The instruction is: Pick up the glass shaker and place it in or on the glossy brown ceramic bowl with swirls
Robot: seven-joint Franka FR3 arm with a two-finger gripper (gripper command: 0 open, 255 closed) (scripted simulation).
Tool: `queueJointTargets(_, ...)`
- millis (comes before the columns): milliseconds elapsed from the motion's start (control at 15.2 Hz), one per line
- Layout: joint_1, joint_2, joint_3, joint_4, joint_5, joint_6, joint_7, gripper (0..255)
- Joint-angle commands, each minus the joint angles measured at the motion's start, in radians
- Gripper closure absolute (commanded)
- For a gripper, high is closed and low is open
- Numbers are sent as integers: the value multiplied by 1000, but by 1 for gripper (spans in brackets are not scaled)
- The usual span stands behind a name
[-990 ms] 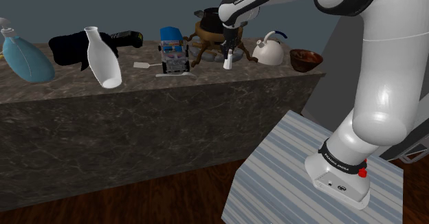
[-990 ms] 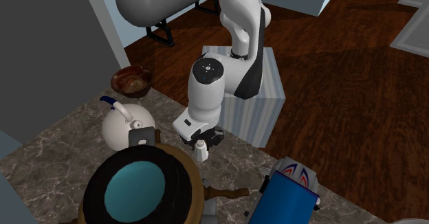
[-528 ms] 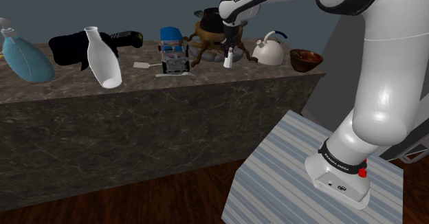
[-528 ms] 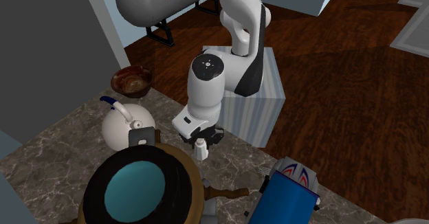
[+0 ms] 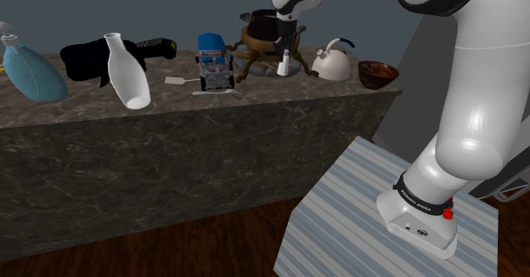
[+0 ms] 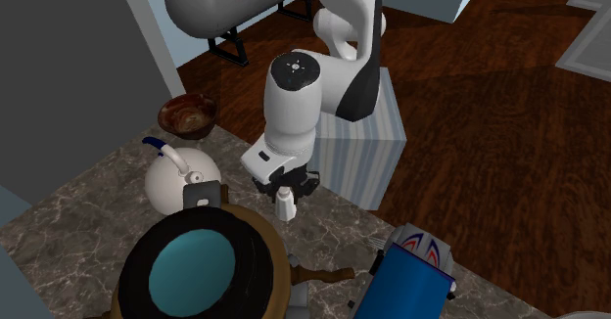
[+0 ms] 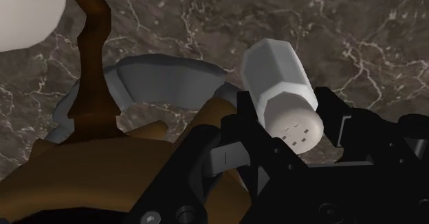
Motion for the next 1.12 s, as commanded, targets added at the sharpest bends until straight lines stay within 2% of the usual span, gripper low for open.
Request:
queueJointTargets(0,0,-6,-1,19,-1,-25,-1,255)
queueJointTargets(1056,-2,-36,-4,191,-3,-226,-11,255)
